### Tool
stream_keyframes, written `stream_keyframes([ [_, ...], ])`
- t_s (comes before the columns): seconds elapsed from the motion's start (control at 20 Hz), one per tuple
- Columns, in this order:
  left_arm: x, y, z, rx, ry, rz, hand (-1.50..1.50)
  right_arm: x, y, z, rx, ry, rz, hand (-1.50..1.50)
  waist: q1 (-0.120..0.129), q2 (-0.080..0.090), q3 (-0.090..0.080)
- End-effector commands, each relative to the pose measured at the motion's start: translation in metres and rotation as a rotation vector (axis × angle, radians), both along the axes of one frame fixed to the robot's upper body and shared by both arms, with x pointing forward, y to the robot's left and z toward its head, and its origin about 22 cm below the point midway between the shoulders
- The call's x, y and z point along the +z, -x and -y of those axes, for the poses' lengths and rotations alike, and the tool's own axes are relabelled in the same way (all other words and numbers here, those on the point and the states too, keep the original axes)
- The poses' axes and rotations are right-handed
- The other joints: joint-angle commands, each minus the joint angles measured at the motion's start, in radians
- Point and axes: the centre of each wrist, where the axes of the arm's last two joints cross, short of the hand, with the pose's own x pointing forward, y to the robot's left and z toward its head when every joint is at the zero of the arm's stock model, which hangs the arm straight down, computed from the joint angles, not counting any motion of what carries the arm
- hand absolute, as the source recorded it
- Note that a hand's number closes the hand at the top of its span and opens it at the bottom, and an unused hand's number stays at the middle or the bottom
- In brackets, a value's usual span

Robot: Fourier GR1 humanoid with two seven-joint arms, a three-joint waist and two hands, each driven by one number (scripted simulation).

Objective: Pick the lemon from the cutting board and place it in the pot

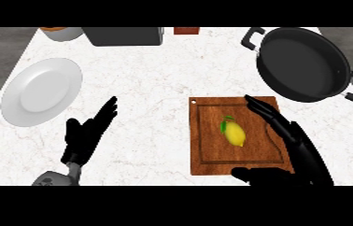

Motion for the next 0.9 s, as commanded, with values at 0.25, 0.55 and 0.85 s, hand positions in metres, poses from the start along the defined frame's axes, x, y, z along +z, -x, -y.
stream_keyframes([
  [0.25,0.006,-0.02,-0.004,-0.019,-0.009,-0.009,0.0,0.05,-0.003,-0.027,-0.038,0.125,-0.325,-1.5,0.018,0.003,0.0],
  [0.55,0.003,-0.012,0.019,-0.029,-0.006,0.016,0.0,0.025,-0.036,-0.04,-0.028,0.245,-0.537,-1.5,0.03,0.004,0.001],
  [0.85,-0.012,-0.008,0.012,-0.025,-0.005,0.01,0.0,-0.027,-0.042,-0.014,0.032,0.436,-0.651,-1.5,0.022,0.005,0.001],
])
